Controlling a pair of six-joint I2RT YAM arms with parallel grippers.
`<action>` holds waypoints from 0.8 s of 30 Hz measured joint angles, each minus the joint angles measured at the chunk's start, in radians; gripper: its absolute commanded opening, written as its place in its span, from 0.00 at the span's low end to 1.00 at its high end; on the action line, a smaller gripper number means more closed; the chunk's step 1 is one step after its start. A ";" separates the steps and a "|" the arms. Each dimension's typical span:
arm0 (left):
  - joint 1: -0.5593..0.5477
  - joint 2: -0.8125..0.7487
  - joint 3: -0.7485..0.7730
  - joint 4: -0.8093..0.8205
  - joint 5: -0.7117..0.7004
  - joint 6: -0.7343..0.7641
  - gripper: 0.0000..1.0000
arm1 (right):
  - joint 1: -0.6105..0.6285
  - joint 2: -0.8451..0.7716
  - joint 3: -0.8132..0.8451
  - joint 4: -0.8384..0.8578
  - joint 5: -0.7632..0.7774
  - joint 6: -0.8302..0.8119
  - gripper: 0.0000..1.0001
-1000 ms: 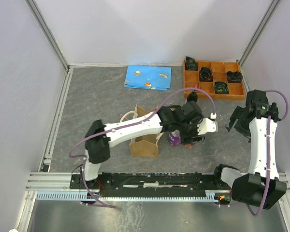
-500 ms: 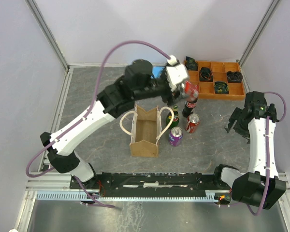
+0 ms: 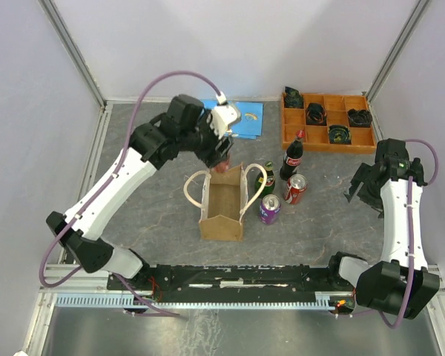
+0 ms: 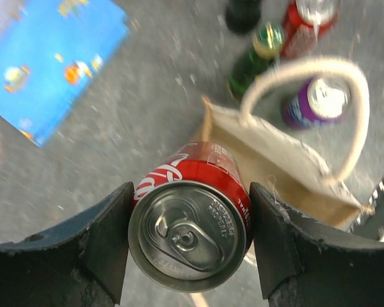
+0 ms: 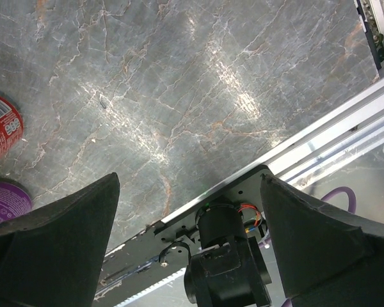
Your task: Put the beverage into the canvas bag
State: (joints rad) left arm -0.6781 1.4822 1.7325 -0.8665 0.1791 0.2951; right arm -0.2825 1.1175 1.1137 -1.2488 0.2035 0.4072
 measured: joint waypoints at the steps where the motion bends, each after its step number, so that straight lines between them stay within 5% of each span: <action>1: -0.007 -0.020 -0.051 -0.011 0.002 0.000 0.03 | 0.000 0.001 -0.002 0.004 -0.001 0.000 0.99; 13: -0.172 -0.145 -0.425 0.042 -0.020 0.001 0.03 | 0.000 0.003 -0.025 0.015 -0.012 0.000 0.99; 24: -0.175 -0.011 -0.525 0.283 -0.084 0.001 0.03 | 0.000 -0.001 -0.025 0.014 -0.012 -0.003 0.99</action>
State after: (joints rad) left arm -0.8532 1.4708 1.2076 -0.5835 0.0952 0.2962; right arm -0.2825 1.1164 1.0889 -1.2346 0.1917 0.4046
